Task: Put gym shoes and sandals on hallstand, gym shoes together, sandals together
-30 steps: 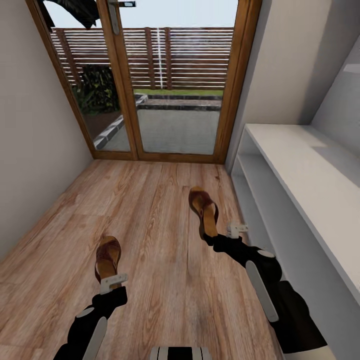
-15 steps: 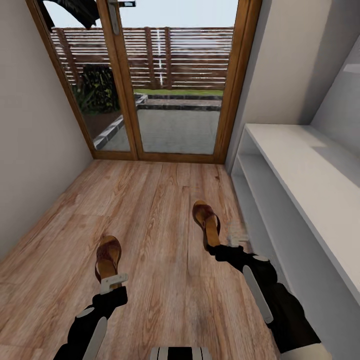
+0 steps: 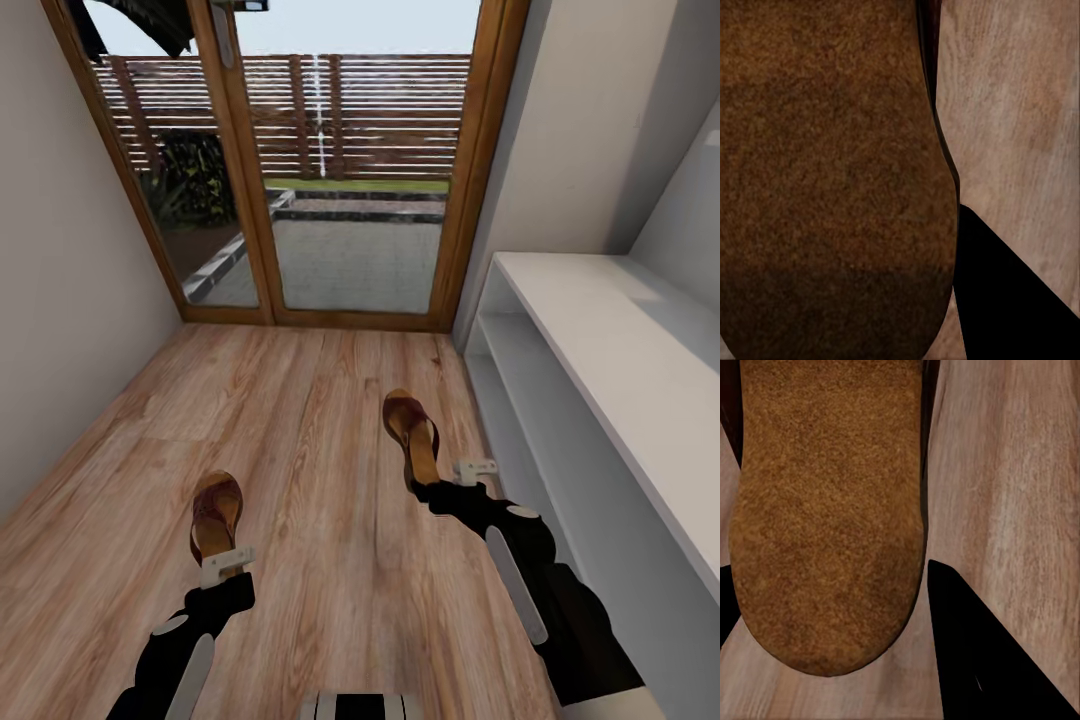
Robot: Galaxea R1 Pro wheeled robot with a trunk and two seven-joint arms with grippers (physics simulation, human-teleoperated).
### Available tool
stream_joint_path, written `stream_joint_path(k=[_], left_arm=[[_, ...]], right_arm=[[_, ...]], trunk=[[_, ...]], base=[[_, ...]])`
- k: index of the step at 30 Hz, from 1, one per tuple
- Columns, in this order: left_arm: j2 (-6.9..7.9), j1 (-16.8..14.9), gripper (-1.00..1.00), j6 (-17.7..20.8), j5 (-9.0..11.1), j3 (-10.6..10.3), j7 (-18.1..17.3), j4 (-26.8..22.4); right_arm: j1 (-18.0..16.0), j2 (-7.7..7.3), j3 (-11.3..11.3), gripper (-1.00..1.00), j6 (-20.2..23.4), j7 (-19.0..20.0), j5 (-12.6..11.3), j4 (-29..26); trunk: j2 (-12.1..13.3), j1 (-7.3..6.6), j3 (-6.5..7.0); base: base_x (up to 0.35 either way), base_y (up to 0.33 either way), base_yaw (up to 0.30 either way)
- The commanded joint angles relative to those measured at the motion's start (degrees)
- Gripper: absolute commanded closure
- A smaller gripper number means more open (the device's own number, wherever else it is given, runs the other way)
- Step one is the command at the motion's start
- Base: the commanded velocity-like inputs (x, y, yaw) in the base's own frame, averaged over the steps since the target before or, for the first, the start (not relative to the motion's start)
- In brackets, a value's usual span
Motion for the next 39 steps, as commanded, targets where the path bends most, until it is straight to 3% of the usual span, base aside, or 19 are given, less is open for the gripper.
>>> stream_joint_path(k=[1,12,39], left_arm=[[0.0,0.0,1.0,0.0,-0.2,0.0,0.0,0.0],[0.0,0.0,1.0,0.0,-0.1,0.1,-0.1,0.0],[0.0,0.0,1.0,0.0,0.0,0.1,0.0,0.8]], right_arm=[[0.0,-0.01,0.0,1.0,0.0,-0.1,-0.2,-0.1],[0.9,-0.3,-0.2,1.0,0.1,1.1,-0.3,-3.9],[0.7,-0.18,-0.3,1.0,-0.2,1.3,-0.8,-2.7]], trunk=[[0.0,0.0,0.0],[0.0,0.0,0.0],[0.0,0.0,0.0]], base=[[0.311,0.0,0.0],[0.338,0.028,0.0],[0.342,0.072,0.0]])
